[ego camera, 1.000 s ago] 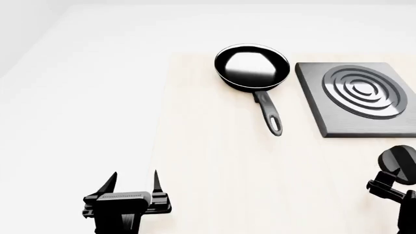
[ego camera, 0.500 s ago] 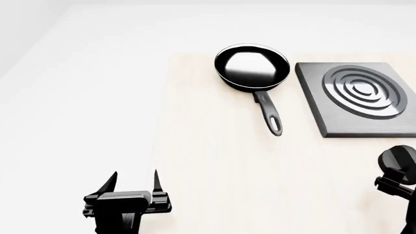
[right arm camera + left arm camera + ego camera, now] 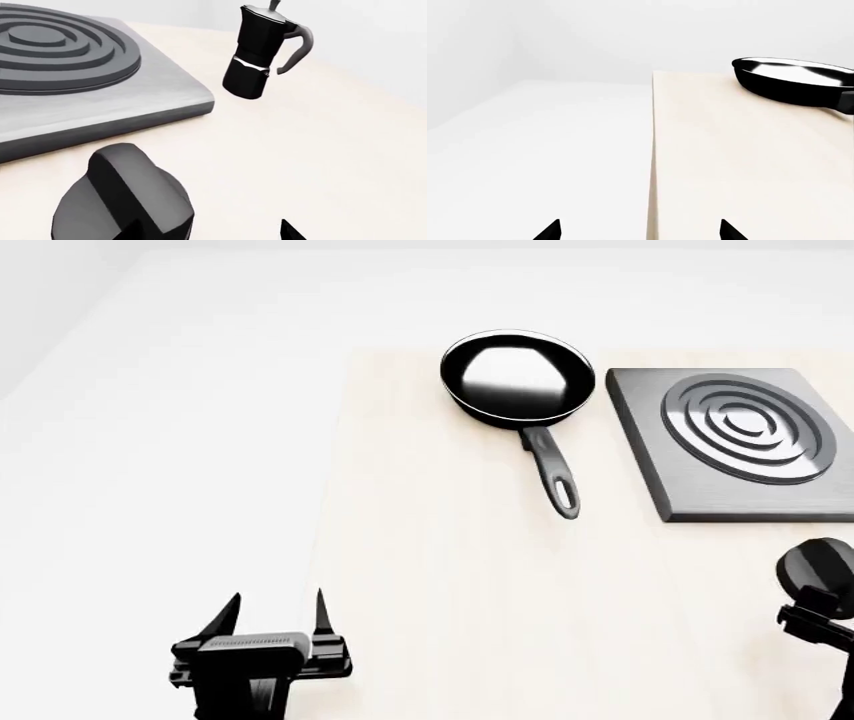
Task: Turn on the stove and put the frying pan on it.
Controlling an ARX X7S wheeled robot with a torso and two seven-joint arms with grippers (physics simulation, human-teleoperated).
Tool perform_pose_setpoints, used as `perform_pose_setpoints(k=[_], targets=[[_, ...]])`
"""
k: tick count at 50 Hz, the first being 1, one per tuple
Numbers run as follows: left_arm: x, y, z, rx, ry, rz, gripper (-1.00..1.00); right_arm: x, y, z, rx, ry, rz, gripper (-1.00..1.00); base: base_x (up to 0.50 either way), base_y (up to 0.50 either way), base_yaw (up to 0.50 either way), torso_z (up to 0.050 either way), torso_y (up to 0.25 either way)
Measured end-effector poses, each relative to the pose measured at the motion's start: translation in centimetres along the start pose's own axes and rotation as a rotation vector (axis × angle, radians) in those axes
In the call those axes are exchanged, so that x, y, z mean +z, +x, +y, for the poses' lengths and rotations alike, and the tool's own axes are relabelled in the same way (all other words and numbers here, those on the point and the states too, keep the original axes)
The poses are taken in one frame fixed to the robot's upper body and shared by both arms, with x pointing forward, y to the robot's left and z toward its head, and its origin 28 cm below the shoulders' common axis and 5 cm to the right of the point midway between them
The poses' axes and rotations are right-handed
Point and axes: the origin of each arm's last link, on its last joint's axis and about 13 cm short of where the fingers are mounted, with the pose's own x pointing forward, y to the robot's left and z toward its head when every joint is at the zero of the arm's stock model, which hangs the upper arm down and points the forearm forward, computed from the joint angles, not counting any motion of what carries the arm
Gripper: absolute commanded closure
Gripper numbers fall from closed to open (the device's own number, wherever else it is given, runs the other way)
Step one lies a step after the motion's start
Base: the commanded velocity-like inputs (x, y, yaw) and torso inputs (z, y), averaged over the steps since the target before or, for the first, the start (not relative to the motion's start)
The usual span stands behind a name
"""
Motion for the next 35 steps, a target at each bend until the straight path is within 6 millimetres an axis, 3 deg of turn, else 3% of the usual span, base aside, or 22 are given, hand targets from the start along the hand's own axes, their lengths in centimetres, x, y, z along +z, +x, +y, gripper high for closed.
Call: perform_pose_setpoints(k=[35], targets=[[0.0,0.1,0.0,0.001,-0.006,0.005,-1.00,1.1,0.7,-0.5,-0.019,-0.033,-0.002,-1.00,0.00,0.00,0.00,0.000,0.000]])
